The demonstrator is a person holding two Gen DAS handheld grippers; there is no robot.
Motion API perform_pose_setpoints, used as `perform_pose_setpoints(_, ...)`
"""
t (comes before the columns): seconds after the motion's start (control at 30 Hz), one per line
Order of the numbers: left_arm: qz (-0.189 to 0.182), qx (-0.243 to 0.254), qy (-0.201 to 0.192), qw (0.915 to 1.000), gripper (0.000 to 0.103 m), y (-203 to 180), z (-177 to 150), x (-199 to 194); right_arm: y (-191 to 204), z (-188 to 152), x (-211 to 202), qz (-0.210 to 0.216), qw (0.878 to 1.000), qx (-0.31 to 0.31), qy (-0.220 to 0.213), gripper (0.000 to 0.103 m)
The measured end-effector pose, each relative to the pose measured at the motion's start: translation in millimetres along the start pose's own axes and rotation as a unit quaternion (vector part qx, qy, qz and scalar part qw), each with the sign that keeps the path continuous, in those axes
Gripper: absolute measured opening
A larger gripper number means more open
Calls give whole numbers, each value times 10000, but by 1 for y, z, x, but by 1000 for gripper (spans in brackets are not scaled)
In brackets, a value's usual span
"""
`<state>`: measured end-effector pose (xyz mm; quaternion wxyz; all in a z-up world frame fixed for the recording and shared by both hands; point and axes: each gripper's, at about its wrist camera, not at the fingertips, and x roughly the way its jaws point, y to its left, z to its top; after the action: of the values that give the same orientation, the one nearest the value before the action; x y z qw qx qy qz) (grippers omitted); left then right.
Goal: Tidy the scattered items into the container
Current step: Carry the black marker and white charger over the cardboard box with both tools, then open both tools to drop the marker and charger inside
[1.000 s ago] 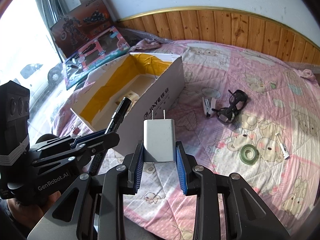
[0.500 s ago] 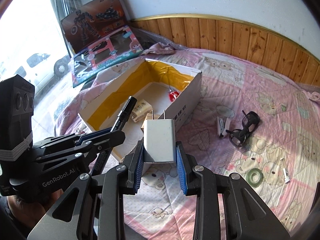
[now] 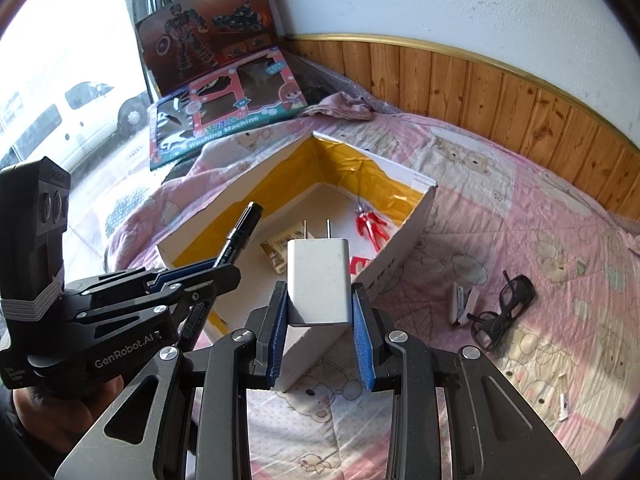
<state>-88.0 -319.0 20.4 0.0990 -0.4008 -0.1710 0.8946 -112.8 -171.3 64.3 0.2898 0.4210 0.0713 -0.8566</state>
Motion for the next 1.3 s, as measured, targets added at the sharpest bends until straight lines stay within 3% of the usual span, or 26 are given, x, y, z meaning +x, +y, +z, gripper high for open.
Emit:
perform_pose_setpoints(0.53,207,-725,97,9971,14,56,29,24,13,70,91,182,9981,-305,504,32)
perform_pose_setpoints(0.87,304,-913,457,9943,14,67,26,49,8,99,157,81,9947,-352,959,32)
perform_pose_setpoints(1.0,422,-936,562,9931,14,71,27,59,4,110,180,14,9957,-362,852,35)
perform_pose_setpoints(1.07,483,-956,707,9917,22,74,26,64,-2,112,191,-70,9952,-283,933,46)
perform_pose_setpoints(1.13,512,-1032,715,9908,38,78,25,62,-9,110,188,-39,9959,-109,898,46)
perform_pose_setpoints(1.3,555,-887,422,9936,38,77,24,40,-14,98,145,306,9976,99,619,46)
